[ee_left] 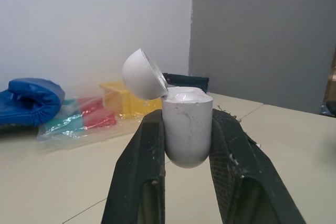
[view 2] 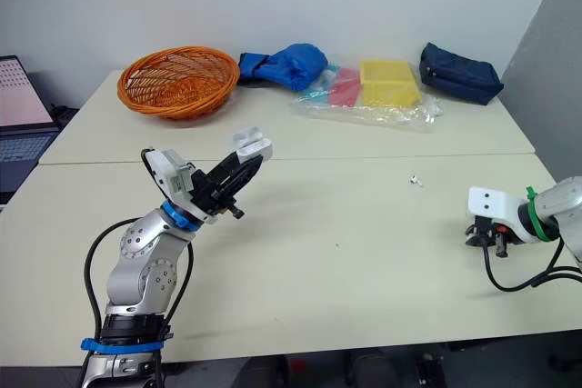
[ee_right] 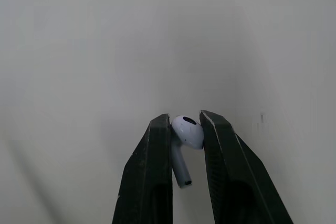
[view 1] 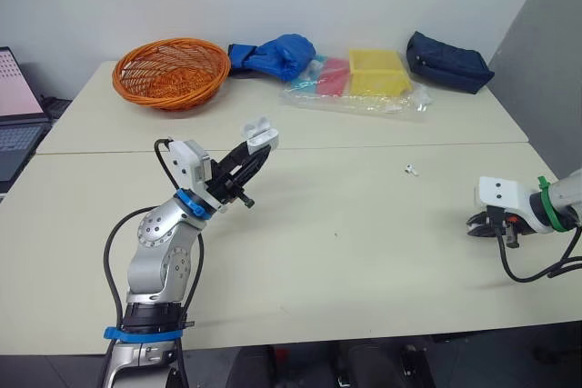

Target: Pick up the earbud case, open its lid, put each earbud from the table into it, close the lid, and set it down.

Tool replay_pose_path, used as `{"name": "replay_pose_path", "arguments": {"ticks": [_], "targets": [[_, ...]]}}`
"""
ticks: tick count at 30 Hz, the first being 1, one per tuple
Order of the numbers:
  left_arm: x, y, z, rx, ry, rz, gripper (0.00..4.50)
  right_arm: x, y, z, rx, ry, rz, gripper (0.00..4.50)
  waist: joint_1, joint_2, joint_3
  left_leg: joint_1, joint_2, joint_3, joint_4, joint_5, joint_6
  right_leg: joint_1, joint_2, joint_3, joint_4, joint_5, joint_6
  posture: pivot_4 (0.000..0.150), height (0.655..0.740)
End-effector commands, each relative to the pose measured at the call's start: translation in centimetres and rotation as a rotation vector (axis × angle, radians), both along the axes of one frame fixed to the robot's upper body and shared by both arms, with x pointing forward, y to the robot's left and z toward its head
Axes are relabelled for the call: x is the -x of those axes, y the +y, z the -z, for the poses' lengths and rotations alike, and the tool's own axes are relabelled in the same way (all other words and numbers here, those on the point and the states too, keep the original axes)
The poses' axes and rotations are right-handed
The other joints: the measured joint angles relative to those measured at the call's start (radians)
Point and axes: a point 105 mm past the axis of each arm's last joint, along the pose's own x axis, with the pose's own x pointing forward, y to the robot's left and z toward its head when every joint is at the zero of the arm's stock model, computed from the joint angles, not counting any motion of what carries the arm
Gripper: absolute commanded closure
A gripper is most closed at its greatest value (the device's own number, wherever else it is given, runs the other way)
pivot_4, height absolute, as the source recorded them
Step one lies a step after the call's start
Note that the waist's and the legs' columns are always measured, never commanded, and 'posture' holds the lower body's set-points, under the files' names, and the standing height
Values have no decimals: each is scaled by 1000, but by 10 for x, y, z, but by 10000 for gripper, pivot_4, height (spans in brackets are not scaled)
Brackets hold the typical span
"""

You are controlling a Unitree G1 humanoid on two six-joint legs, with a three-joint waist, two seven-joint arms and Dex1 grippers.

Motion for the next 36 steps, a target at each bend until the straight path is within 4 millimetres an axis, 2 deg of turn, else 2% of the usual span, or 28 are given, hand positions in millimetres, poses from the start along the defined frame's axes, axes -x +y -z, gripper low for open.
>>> {"name": "replay_pose_path", "arguments": {"ticks": [1, 11, 16, 17, 18, 20, 36], "targets": [[9, -5, -15, 7, -73, 8, 37483, 7, -17, 2, 102, 46, -7, 40495, 3, 0, 0, 0, 0, 0, 0, 0, 0, 0, -1, 0, 0, 0, 0, 1500, 7400], [12, -4, -18, -9, -65, 0, 37483, 5, -33, 10, 156, 23, 22, 40495, 6, 0, 0, 1, -1, 1, 1, 0, 0, 1, -1, 0, 1, 0, 0, 1500, 7400], [11, -4, -20, -13, -64, 0, 37483, 4, -29, 16, 115, 19, 34, 40495, 8, 0, 0, 1, -1, 1, 2, 0, 0, 1, -2, 0, 1, 1, 1, 1500, 7400], [11, -4, -20, -14, -64, 1, 37483, 4, -29, 16, 113, 23, 37, 33339, 8, 0, 0, 1, -1, 1, 3, 0, 0, 1, -2, 0, 1, 1, 2, 1500, 7400], [11, -4, -20, -15, -63, 1, 37483, 5, -31, 18, 118, 26, 36, 31582, 8, 0, 0, 1, -1, 1, 3, 0, 0, 2, -2, 1, 1, 1, 2, 1500, 7400], [11, -3, -20, -16, -62, 0, 37483, 7, -34, 18, 124, 27, 38, 24296, 10, -1, 0, 1, -1, 1, 3, 0, 0, 2, -2, 0, 1, 1, 2, 1500, 7400], [10, -5, -21, 3, -77, -8, 37483, 23, -50, 13, 165, 88, 51, 24296, 21, 0, 0, 1, -1, 1, 2, 0, 0, 2, -2, 0, 0, 1, 2, 1500, 7400]]}}
